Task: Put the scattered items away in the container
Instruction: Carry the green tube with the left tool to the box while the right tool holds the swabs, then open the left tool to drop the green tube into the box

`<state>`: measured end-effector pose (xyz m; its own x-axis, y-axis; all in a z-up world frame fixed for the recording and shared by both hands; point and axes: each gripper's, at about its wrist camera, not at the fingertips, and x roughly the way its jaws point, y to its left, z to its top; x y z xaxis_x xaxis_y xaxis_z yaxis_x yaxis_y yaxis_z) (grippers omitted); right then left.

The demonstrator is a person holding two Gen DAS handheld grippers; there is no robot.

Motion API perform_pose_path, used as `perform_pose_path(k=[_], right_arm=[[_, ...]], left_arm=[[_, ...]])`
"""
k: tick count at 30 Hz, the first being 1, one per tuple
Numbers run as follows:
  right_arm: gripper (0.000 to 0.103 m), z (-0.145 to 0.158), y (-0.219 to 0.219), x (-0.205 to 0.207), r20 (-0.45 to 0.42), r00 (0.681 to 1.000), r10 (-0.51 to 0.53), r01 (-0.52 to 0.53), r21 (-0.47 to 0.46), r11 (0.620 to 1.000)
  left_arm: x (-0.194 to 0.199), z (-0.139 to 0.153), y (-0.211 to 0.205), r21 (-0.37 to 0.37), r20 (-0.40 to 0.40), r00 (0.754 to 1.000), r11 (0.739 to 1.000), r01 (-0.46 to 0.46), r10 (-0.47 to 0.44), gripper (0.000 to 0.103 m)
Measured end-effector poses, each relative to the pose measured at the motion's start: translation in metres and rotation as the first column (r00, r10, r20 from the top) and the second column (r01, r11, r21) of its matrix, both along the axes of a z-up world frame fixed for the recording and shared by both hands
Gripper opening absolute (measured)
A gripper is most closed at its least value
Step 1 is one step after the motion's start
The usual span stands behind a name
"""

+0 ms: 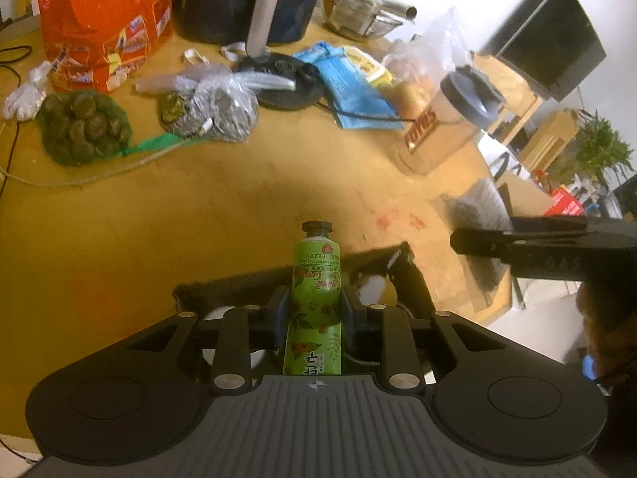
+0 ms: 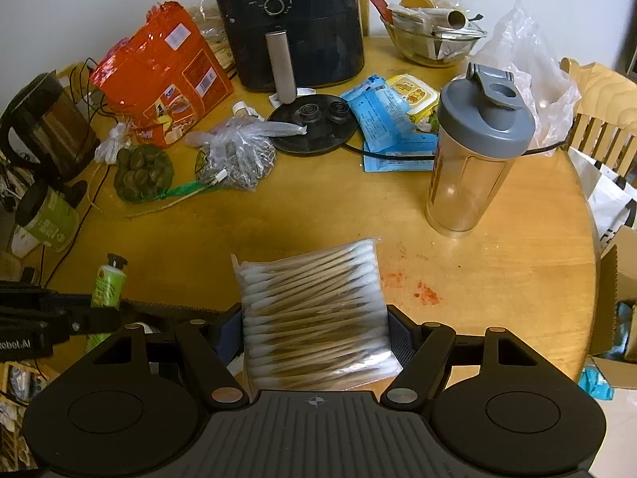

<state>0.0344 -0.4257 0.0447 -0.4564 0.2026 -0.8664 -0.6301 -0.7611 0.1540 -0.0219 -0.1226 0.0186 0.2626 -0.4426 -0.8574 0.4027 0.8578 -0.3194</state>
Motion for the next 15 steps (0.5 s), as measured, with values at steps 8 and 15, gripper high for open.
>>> perform_pose_path(k=[8, 15], right_arm=[[0.075, 0.003, -0.011, 0.011, 0.024, 1.0, -0.004, 0.004, 0.018, 1.0], [0.075, 0.002, -0.018, 0.024, 0.046, 0.999, -0.02, 0.019, 0.022, 1.0]], left_arm=[[-0.007, -0.016, -0.016, 0.001, -0.028, 0.997, 0.997, 0.071, -0.071, 0.029], [-0.014, -0.021, -0.016, 0.002, -0.023, 0.998, 0.998, 0.059, -0.059, 0.08]])
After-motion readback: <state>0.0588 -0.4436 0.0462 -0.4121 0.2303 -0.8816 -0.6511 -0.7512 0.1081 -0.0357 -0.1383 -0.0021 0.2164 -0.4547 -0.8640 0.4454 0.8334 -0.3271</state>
